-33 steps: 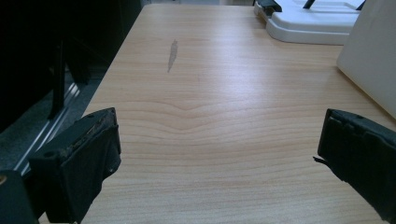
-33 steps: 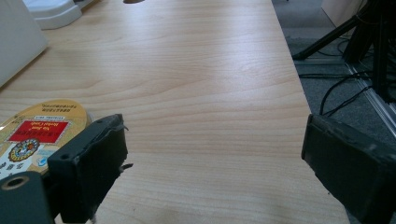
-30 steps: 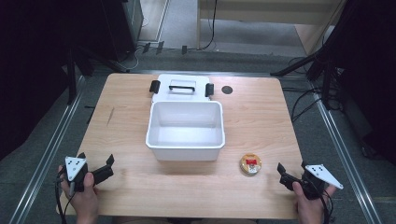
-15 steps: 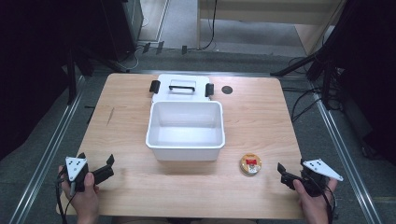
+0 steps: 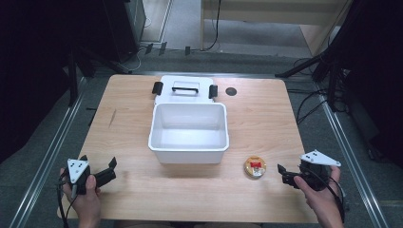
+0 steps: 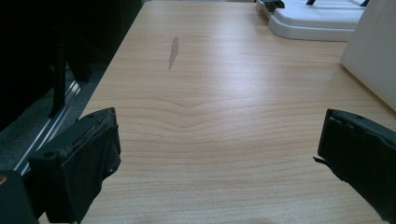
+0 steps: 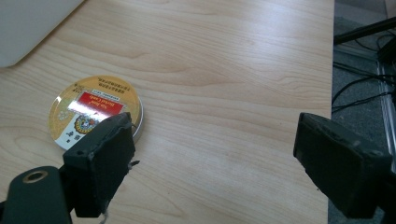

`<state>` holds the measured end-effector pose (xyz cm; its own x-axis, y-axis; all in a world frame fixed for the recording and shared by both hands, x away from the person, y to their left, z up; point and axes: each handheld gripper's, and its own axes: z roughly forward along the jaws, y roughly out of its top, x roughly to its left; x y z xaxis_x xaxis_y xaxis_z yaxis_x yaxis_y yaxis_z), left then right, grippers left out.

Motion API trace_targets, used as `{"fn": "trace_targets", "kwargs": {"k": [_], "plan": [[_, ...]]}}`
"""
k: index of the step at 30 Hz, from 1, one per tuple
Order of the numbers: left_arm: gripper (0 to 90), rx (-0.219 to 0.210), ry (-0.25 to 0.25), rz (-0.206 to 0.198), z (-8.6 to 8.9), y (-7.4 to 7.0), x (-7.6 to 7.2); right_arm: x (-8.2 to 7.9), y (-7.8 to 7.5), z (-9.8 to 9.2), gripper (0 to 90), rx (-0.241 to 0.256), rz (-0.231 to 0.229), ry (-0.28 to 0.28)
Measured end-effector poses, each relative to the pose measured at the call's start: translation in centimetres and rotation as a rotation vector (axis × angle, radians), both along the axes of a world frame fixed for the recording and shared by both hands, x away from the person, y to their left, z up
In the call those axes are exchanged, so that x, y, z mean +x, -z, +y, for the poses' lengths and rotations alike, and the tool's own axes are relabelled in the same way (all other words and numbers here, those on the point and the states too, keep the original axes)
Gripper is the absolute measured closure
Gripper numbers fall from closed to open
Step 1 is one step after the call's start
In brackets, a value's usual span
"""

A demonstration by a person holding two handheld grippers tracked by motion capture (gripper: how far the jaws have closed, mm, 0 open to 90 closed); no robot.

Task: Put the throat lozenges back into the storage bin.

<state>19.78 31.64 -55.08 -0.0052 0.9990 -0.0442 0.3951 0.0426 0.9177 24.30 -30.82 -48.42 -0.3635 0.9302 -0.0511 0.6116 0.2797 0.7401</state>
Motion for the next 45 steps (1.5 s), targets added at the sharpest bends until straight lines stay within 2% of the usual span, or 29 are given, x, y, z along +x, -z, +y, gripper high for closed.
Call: {"fn": "trace_targets", "kwargs": {"k": [3,4,5,6,7,10,17,23,25,29,31,33,34,45], "plan": [[0.0,-0.001,0.001,0.003,0.0,0.0,0.1,0.6,-0.8,0.7,12.7,-0.022,0.050,-0.045],[0.0,-0.001,0.001,0.003,0.0,0.0,0.1,0.6,-0.8,0.7,12.7,-0.022,0.050,-0.045],[0.0,0.000,0.000,0.003,0.0,0.0,0.1,1.0,-1.2,1.2,12.7,-0.050,0.086,-0.073],[0.0,0.000,0.000,0.003,0.0,0.0,0.1,1.0,-1.2,1.2,12.7,-0.050,0.086,-0.073],[0.0,0.000,0.002,0.006,0.0,0.0,0.1,1.4,-1.4,1.7,12.7,-0.080,0.122,-0.100],[0.0,0.001,0.004,0.008,0.0,0.0,0.1,1.9,-1.7,2.5,12.7,-0.118,0.175,-0.141],[0.0,-0.006,0.005,0.011,0.0,0.0,0.2,3.1,-1.6,5.0,12.6,-0.216,0.334,-0.258],[0.0,-0.007,0.006,0.013,0.1,0.0,0.2,3.9,-1.4,7.0,12.4,-0.289,0.427,-0.315],[0.0,-0.009,0.007,0.015,0.1,0.0,0.2,4.1,-1.3,7.6,9.6,-0.305,0.464,-0.332],[0.0,-0.011,0.008,0.016,0.1,0.0,0.2,4.7,-1.0,8.7,6.9,-0.342,0.494,-0.364],[0.0,-0.009,0.010,0.018,0.1,0.0,0.2,5.1,-0.7,9.2,4.6,-0.351,0.529,-0.366],[0.0,-0.009,0.010,0.019,0.1,0.0,0.2,5.2,-0.6,9.4,4.5,-0.354,0.542,-0.366],[0.0,-0.010,0.009,0.019,0.1,0.0,0.3,5.6,-0.2,9.9,4.0,-0.368,0.561,-0.381],[0.0,-0.014,0.008,0.026,0.2,0.0,0.3,7.5,0.8,11.4,7.1,-0.367,0.603,-0.345]]}}
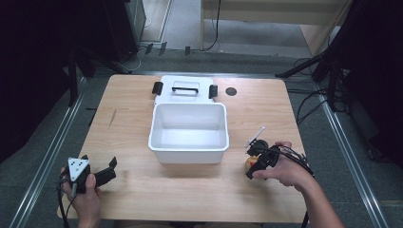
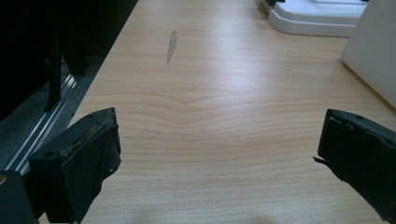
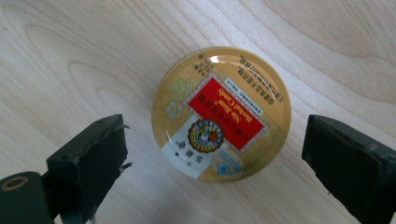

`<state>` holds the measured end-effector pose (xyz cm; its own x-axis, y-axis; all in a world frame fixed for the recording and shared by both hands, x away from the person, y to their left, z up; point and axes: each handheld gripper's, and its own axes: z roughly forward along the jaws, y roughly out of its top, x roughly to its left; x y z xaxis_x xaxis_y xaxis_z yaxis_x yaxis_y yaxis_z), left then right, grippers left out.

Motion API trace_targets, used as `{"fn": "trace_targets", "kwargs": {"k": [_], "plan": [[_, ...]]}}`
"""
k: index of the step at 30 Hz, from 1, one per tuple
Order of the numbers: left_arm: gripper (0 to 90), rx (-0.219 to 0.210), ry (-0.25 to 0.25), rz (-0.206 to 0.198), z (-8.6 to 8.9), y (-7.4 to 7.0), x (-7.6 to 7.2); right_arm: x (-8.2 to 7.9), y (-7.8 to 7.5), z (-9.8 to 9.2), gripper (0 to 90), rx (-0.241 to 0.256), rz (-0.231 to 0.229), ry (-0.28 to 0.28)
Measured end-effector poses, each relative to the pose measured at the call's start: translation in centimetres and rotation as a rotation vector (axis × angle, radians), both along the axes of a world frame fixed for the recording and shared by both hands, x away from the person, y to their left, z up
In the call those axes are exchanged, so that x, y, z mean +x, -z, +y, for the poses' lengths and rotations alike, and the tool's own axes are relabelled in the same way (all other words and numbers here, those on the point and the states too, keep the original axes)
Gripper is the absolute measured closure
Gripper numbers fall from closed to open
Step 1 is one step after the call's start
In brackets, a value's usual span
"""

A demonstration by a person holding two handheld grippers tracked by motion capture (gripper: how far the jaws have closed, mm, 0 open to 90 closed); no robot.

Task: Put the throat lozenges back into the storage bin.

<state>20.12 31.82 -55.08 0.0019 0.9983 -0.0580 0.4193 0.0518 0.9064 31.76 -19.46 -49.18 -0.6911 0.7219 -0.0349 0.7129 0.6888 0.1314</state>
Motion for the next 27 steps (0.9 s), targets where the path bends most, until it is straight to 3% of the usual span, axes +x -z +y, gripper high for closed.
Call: {"fn": "trace_targets", "kwargs": {"k": [12,17,20,27], "plan": [[0.0,0.002,0.008,0.005,0.0,0.0,0.0,1.0,1.2,0.4,13.1,-0.034,0.002,0.046],[0.0,0.004,0.009,0.005,-0.1,0.0,0.1,1.1,1.4,0.5,14.5,-0.035,0.010,0.064],[0.0,0.002,0.009,0.005,-0.1,0.0,0.1,1.1,1.5,0.5,20.2,-0.021,0.014,0.070],[0.0,0.003,0.008,0.006,-0.1,0.0,0.1,1.4,1.2,0.1,20.6,-0.006,0.018,0.080]]}}
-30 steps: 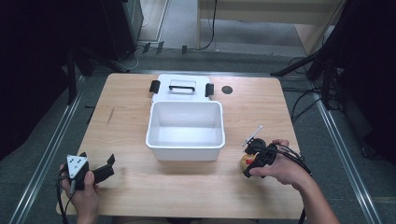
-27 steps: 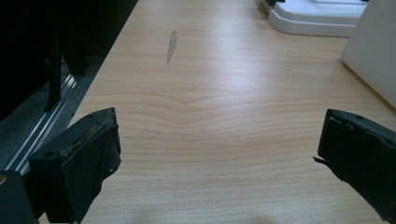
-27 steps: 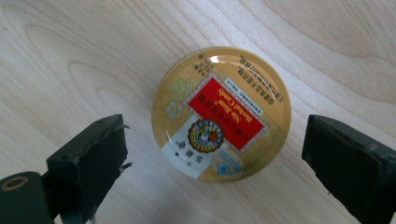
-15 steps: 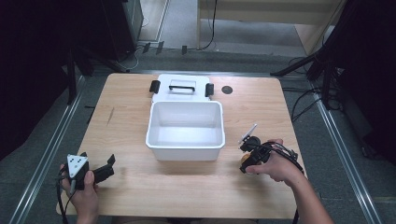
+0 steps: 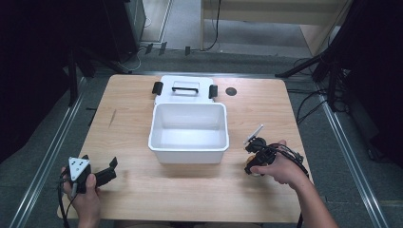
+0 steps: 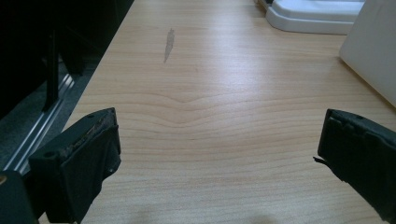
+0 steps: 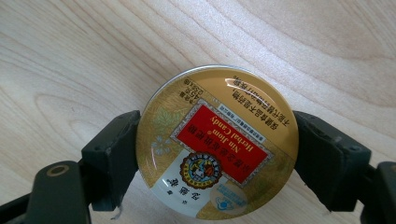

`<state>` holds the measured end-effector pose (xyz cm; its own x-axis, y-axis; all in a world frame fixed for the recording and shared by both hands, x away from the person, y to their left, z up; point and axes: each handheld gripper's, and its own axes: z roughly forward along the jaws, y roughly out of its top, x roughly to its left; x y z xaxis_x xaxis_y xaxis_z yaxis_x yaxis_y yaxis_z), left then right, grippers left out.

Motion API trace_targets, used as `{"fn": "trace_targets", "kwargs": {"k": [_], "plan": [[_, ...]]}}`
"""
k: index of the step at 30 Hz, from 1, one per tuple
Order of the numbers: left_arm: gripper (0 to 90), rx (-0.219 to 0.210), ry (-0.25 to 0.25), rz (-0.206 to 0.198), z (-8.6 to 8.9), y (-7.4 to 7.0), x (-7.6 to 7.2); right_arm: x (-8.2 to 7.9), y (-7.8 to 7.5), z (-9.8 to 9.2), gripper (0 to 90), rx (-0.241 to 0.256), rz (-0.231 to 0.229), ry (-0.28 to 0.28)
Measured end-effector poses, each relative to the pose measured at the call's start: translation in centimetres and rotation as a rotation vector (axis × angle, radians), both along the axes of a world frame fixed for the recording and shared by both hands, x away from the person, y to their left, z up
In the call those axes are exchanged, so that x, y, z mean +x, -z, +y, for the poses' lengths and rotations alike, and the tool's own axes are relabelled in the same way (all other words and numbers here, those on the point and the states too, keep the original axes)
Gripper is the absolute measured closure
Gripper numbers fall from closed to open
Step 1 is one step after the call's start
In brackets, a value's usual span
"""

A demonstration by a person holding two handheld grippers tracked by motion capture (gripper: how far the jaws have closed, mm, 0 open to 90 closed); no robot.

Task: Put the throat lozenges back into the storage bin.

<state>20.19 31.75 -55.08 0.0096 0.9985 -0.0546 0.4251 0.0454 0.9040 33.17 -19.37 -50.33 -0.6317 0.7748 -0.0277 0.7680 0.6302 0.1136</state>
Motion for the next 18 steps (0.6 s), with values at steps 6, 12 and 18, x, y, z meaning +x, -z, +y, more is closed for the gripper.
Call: {"fn": "trace_targets", "kwargs": {"k": [6,12,18], "plan": [[0.0,0.000,-0.002,-0.001,0.0,0.0,0.0,0.1,-0.9,-0.1,20.6,0.012,-0.009,-0.005],[0.0,-0.001,-0.001,-0.001,0.0,0.0,0.0,0.3,-2.2,-0.2,20.6,0.019,-0.019,-0.009],[0.0,0.000,0.000,0.001,0.0,0.0,0.0,0.8,-3.7,-0.4,20.7,0.027,-0.028,-0.017]]}}
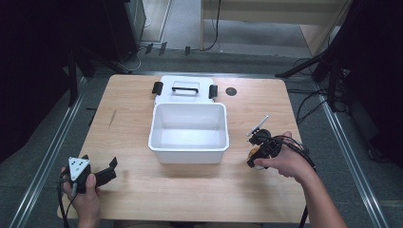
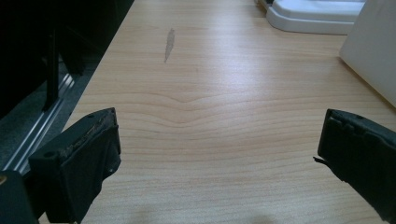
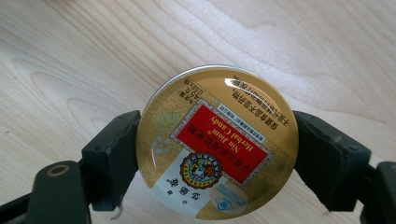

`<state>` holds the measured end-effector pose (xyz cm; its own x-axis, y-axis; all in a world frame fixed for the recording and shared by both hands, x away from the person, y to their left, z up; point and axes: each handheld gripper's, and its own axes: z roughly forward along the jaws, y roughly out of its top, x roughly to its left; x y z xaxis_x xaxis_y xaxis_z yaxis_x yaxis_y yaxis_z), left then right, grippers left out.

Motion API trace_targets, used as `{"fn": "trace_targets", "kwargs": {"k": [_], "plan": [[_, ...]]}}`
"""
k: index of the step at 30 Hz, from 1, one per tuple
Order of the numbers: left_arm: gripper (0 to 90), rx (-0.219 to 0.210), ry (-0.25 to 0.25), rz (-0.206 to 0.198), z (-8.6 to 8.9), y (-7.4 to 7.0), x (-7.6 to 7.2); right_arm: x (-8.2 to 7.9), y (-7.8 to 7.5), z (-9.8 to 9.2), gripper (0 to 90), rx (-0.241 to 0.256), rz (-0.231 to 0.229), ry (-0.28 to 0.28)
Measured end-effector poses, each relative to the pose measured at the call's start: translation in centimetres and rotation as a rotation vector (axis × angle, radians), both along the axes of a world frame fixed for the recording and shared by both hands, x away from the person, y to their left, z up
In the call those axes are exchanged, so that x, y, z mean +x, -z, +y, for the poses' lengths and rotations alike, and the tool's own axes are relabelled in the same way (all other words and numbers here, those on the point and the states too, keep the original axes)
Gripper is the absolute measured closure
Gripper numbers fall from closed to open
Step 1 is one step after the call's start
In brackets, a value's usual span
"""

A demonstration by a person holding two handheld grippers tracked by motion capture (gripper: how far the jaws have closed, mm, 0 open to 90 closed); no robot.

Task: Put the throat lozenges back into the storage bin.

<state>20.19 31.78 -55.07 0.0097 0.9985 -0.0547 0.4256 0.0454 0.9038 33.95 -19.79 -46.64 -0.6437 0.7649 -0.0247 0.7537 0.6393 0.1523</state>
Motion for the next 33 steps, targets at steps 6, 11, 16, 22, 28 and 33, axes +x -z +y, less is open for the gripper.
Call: {"fn": "trace_targets", "kwargs": {"k": [6,11,16,22,28,33], "plan": [[0.0,-0.001,0.002,0.000,0.0,0.0,0.0,0.4,-1.9,0.1,20.7,0.008,0.004,0.007],[0.0,-0.003,0.001,0.000,0.0,0.0,0.0,1.0,-3.4,0.4,20.6,0.002,0.002,-0.008],[0.0,-0.005,0.001,-0.001,0.0,0.0,0.0,1.6,-4.8,0.8,20.7,-0.002,-0.014,-0.014],[0.0,-0.006,0.001,0.001,0.1,0.0,0.0,2.3,-6.3,1.3,20.7,0.002,-0.013,-0.017],[0.0,-0.008,0.003,0.000,0.1,0.0,0.0,2.9,-7.6,1.9,20.7,-0.003,-0.025,-0.026],[0.0,-0.009,0.002,0.000,0.1,0.0,0.0,3.2,-8.5,2.6,20.7,0.005,-0.030,-0.046]]}}
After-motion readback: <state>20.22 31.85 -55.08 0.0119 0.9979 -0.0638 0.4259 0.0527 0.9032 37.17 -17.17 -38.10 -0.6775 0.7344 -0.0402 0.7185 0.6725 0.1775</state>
